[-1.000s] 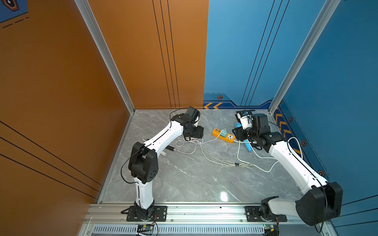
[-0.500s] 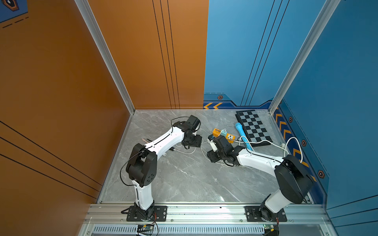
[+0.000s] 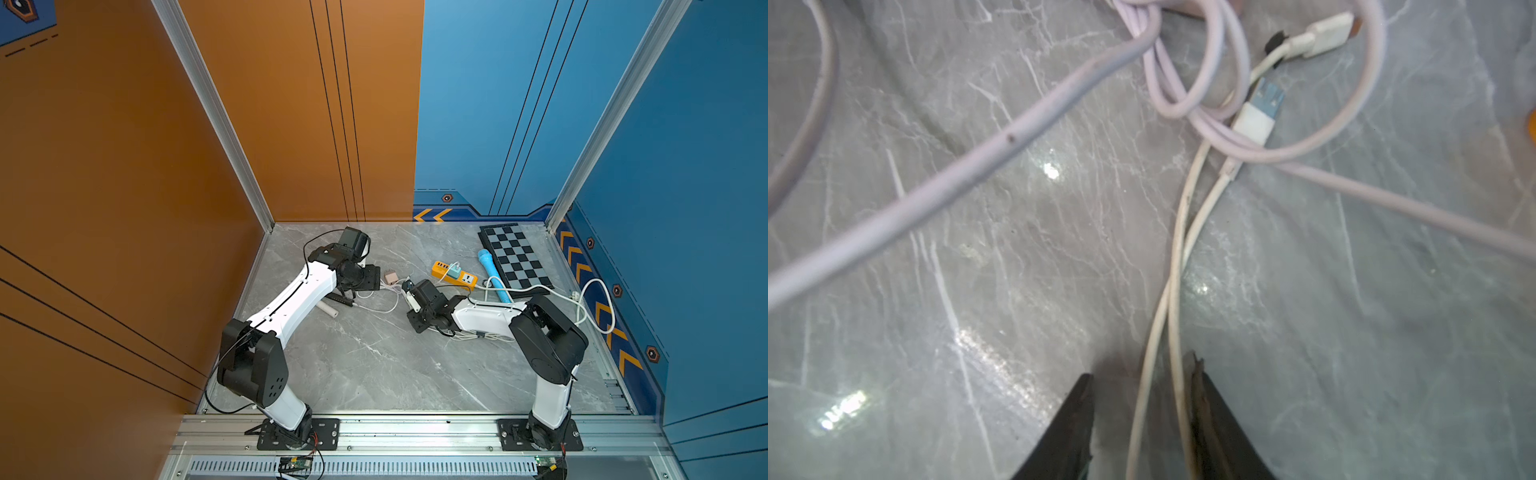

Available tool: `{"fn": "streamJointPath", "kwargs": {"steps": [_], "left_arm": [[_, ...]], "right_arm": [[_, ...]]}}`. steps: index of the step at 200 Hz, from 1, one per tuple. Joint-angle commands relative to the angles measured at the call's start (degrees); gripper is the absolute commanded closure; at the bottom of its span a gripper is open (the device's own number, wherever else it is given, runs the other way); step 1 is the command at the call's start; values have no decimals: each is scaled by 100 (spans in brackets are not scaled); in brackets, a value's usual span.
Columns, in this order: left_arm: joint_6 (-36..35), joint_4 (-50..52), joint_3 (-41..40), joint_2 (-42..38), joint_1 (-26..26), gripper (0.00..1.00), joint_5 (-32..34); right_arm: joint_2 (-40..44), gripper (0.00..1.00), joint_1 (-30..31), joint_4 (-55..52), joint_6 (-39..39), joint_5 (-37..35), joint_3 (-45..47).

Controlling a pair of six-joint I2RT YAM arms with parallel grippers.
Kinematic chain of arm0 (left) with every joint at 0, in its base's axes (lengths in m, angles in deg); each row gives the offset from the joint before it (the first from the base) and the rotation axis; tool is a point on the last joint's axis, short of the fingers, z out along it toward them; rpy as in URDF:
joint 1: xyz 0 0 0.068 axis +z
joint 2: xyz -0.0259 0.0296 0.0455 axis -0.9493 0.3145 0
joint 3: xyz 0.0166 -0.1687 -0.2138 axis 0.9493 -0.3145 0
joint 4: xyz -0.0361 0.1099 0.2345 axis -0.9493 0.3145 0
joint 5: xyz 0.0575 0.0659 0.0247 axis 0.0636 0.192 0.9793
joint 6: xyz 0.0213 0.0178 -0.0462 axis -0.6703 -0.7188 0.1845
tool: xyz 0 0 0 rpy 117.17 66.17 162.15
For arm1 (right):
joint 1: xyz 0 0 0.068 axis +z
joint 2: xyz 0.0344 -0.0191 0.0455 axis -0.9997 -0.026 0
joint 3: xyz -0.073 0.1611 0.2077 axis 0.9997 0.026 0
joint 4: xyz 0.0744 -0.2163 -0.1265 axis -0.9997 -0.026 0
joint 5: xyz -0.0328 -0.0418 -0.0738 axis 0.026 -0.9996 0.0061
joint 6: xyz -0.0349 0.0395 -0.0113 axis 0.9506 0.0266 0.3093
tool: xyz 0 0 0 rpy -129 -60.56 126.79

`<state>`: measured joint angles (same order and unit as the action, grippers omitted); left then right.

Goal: Charge the electric toothbrush
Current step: Move the charging cable to the center of the board.

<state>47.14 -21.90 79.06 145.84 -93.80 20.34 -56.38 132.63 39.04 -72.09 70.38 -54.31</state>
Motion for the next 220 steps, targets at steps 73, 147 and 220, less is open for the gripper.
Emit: {"fn": "streamJointPath", "kwargs": {"steps": [73,147,220], "left_arm": [[-45,57,39,17,87,22,-27],[-85,57,-80,-176,86,21,11],[-89,16,-244,-300,69,21,41]], "right_arm": [[1469,94,112,-2085,-291,326,961],[1021,81,1121,-2187,661,982,690],[1841,69,956,-1053,-607,-179,590]]}}
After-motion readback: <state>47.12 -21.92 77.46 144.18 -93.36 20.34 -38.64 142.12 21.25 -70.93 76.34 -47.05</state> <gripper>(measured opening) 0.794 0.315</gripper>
